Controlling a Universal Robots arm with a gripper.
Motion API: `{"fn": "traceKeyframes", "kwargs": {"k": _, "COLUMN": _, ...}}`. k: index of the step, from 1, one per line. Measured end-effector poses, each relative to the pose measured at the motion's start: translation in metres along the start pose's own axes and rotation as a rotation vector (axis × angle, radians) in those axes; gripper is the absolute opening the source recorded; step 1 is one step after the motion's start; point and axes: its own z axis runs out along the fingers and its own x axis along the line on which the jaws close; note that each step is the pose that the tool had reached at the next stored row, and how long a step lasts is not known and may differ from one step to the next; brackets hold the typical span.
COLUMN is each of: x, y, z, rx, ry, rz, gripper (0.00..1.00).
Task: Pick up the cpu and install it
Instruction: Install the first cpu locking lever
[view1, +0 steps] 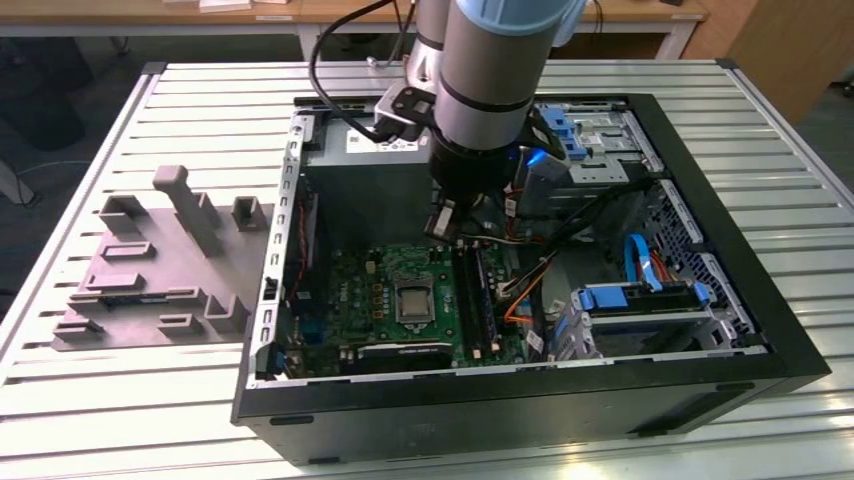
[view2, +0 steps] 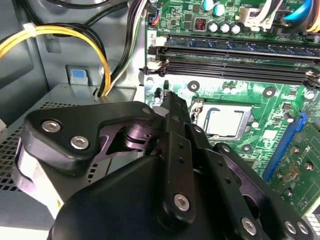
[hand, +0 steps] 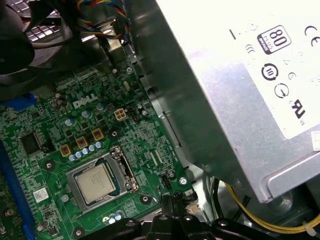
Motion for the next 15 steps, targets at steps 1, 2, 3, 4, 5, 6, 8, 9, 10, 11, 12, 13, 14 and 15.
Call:
{"fn": "traceKeyframes", "kwargs": {"k": 1, "x": 0.0003, "y": 0.0001, "z": -0.0001, "rx": 0.0013, "ry": 0.0031, "rz": -0.002, "gripper": 0.11}}
{"fn": "traceKeyframes", "kwargs": {"k": 2, "x": 0.0009, "y": 0.0002, "z": -0.0002, "rx": 0.002, "ry": 0.0051, "rz": -0.004, "gripper": 0.11}}
{"fn": "traceKeyframes", "kwargs": {"k": 3, "x": 0.0017, "y": 0.0003, "z": -0.0002, "rx": 0.0021, "ry": 0.0055, "rz": -0.006, "gripper": 0.11}}
{"fn": "traceKeyframes", "kwargs": {"k": 4, "x": 0.0031, "y": 0.0005, "z": -0.0001, "rx": 0.0022, "ry": 0.0056, "rz": -0.008, "gripper": 0.11}}
{"fn": "traceKeyframes", "kwargs": {"k": 5, "x": 0.0046, "y": 0.0005, "z": -0.0002, "rx": 0.0022, "ry": 0.0058, "rz": -0.009, "gripper": 0.11}}
{"fn": "traceKeyframes", "kwargs": {"k": 6, "x": 0.0061, "y": 0.0006, "z": -0.0002, "rx": 0.0021, "ry": 0.006, "rz": -0.01, "gripper": 0.11}}
{"fn": "traceKeyframes", "kwargs": {"k": 8, "x": 0.0092, "y": 0.001, "z": -0.0003, "rx": 0.0021, "ry": 0.0062, "rz": -0.014, "gripper": 0.11}}
{"fn": "traceKeyframes", "kwargs": {"k": 9, "x": 0.0105, "y": 0.0014, "z": -0.0003, "rx": 0.0026, "ry": 0.0064, "rz": -0.018, "gripper": 0.11}}
{"fn": "traceKeyframes", "kwargs": {"k": 10, "x": 0.0114, "y": 0.0015, "z": -0.0003, "rx": 0.0033, "ry": 0.0063, "rz": -0.023, "gripper": 0.11}}
{"fn": "traceKeyframes", "kwargs": {"k": 11, "x": 0.012, "y": 0.0016, "z": -0.0003, "rx": 0.0041, "ry": 0.0066, "rz": -0.029, "gripper": 0.11}}
{"fn": "traceKeyframes", "kwargs": {"k": 12, "x": 0.0126, "y": 0.0016, "z": -0.0003, "rx": 0.0046, "ry": 0.0068, "rz": -0.036, "gripper": 0.11}}
{"fn": "traceKeyframes", "kwargs": {"k": 13, "x": 0.0134, "y": 0.0018, "z": -0.0004, "rx": 0.0049, "ry": 0.0072, "rz": -0.042, "gripper": 0.11}}
{"fn": "traceKeyframes", "kwargs": {"k": 14, "x": 0.0145, "y": 0.0018, "z": -0.0004, "rx": 0.0051, "ry": 0.0073, "rz": -0.047, "gripper": 0.11}}
{"fn": "traceKeyframes", "kwargs": {"k": 15, "x": 0.0159, "y": 0.0016, "z": -0.0004, "rx": 0.0052, "ry": 0.0076, "rz": -0.05, "gripper": 0.11}}
